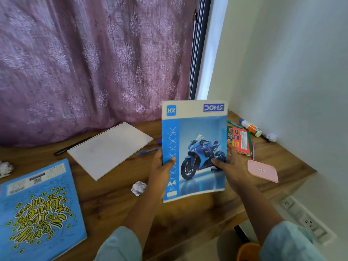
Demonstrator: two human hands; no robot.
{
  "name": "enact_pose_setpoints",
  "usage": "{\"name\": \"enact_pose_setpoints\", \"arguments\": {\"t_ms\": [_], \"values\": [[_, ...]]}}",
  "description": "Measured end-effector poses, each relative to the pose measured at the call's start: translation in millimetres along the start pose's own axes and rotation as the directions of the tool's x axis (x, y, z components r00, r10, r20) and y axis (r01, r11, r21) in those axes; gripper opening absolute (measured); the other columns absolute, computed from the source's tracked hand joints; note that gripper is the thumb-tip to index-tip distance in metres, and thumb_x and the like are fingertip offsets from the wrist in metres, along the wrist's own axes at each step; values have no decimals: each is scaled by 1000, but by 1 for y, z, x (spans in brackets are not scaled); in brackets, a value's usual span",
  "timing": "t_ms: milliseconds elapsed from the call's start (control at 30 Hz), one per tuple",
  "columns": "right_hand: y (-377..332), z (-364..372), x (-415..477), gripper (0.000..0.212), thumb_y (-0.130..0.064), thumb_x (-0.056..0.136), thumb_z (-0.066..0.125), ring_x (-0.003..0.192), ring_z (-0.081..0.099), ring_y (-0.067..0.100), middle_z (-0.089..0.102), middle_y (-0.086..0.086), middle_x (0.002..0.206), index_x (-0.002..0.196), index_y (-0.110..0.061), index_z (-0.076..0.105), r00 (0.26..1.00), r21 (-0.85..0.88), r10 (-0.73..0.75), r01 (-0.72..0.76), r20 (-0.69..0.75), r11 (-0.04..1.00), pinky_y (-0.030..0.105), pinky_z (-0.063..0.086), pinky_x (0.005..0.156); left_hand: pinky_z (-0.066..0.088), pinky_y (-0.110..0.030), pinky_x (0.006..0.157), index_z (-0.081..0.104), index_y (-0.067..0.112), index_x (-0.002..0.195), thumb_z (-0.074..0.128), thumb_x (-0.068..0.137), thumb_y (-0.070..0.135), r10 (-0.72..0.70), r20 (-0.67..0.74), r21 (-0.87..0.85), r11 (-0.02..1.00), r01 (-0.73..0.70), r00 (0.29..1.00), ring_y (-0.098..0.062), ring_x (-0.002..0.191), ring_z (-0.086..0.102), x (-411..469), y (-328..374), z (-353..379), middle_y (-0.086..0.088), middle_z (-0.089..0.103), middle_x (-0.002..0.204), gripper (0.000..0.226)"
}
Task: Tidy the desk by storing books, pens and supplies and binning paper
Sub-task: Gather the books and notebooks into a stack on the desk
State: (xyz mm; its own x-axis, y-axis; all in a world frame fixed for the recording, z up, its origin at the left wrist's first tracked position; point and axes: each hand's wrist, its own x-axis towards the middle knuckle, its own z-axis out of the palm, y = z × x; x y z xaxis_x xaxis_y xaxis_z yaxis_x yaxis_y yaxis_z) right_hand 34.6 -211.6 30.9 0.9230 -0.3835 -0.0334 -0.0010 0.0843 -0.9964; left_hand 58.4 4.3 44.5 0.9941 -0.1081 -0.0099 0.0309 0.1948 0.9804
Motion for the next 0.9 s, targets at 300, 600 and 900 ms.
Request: {"name": "enact_pose_setpoints", "arguments": {"t_ms": [300, 600, 900], "values": [[-1, 1, -17, 34, -1, 88, 62, 103, 65, 24, 67, 11, 111, 120, -7, 54, 995, -70, -98, 96, -26, 993, 22, 57, 74, 52, -13, 70, 59, 25, 107, 66, 86, 17, 142, 68, 86, 985, -148, 988, -4, 89, 65, -12, 18, -4, 9, 68, 97, 24], [-2, -8, -33, 18, -26, 97, 52, 82, 68, 18, 69, 4, 92, 107, -14, 61, 982, -165, -58, 27, -181, 986, 31, 59, 63, 52, -23, 77, 48, 20, 118, 55, 94, 14, 143, 58, 146, 978, -150, 988, -6, 88, 63, -4, 14, 5, 8, 65, 104, 26], [52, -45, -47, 21, -12, 96, 51, 95, 62, 34, 67, 23, 106, 108, 0, 61, 899, -417, 170, -346, -403, 841, 40, 50, 85, 52, -30, 72, 56, 7, 116, 59, 88, 4, -309, 59, 604, 768, 212, 949, -25, 98, 65, 13, -46, 20, -10, 64, 117, 29]]}}
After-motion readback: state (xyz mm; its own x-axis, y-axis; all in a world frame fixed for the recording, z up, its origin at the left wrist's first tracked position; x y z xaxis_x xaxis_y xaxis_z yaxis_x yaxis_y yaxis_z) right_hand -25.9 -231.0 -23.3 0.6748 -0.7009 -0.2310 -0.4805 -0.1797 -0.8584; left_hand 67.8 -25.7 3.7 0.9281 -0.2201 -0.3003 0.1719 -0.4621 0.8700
